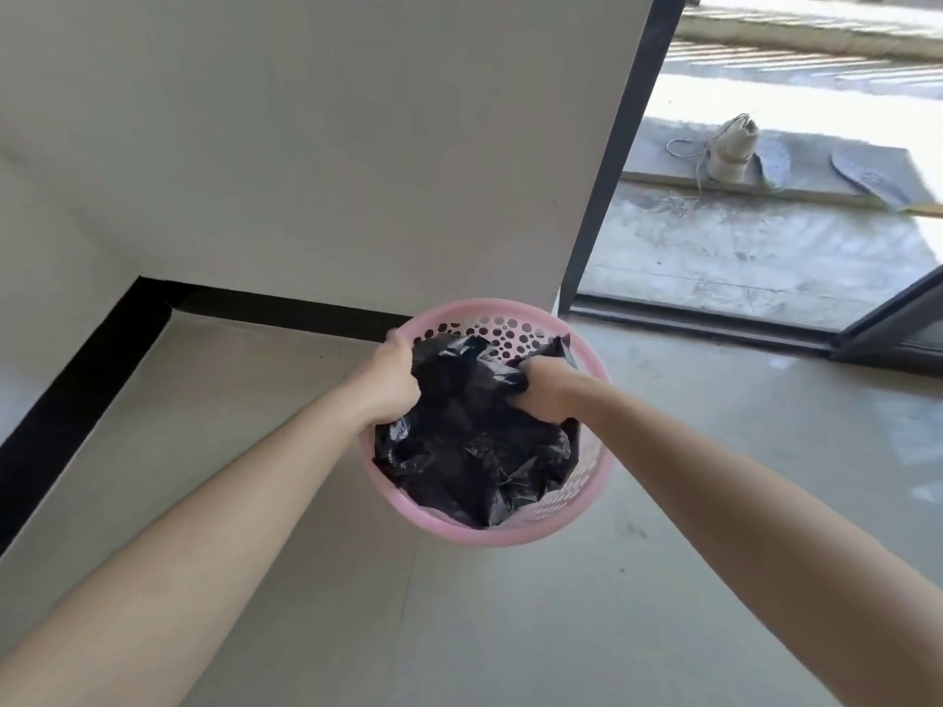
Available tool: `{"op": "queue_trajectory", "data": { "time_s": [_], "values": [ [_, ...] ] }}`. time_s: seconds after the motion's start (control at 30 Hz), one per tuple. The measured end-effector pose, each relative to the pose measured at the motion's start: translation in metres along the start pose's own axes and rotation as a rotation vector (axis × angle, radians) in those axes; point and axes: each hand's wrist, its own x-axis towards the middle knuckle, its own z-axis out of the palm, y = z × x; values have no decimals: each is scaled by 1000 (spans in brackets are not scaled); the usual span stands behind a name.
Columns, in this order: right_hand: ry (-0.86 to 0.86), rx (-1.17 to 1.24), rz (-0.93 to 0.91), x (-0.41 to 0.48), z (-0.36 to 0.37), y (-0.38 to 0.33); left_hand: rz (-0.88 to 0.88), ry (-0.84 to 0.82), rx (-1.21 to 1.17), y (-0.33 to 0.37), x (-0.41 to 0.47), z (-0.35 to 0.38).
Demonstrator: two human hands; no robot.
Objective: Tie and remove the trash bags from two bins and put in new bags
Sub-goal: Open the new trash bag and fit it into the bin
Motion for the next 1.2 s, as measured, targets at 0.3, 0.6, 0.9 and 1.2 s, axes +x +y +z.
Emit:
{"op": "queue_trajectory", "data": {
  "time_s": [0.3,0.6,0.9,1.2],
  "values": [
    [328,164,-154,-36,-63,43,13,418,-280,-34,12,-39],
    [194,739,-17,-30,-52,67,-133,-40,-900,-27,23,-45],
    [506,425,159,35,-60,50,-35,380,-264,-34,82,-11],
    [2,1061,344,58,-41,109,-217,36,-415,-54,103,19]
  ]
}}
